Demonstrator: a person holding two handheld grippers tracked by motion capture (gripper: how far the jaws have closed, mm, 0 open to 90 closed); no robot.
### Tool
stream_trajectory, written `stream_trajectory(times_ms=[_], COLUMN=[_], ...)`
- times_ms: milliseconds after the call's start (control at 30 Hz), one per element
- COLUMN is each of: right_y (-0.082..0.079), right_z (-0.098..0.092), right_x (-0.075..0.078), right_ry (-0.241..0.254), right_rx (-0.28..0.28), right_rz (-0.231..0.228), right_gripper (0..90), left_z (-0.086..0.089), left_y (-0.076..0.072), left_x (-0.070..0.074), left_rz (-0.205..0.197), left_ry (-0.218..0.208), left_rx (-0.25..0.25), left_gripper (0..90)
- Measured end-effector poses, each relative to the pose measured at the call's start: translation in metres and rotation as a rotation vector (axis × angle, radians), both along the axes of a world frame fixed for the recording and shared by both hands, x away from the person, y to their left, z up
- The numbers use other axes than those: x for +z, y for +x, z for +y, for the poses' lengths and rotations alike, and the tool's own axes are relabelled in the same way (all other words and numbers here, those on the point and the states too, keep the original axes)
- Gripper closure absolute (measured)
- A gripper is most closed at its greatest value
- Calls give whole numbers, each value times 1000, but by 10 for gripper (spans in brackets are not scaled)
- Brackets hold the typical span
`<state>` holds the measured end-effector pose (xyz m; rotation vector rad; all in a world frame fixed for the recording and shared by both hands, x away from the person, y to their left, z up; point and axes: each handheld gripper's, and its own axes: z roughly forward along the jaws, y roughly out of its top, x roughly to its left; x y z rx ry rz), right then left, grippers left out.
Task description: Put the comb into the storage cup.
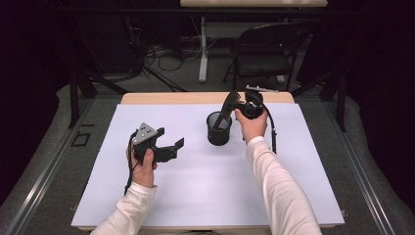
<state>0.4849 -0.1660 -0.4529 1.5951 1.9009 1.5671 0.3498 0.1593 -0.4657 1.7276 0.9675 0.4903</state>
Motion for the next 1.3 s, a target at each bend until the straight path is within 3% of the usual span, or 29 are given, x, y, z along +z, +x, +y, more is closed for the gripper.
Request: stream_trajectory(times_ms=[767, 1300], right_y=[1, 1], right_z=[-16, -23], right_x=[-9, -13], right_ry=[56, 66], right_rx=[-24, -35], right_rz=[35, 46], right_gripper=[863, 838], left_z=[-1, -2], left_y=[0, 1], left_x=[-1, -2], left_rz=[3, 6], left_ry=[5, 7], left_rx=[1, 2], left_gripper=[157, 157])
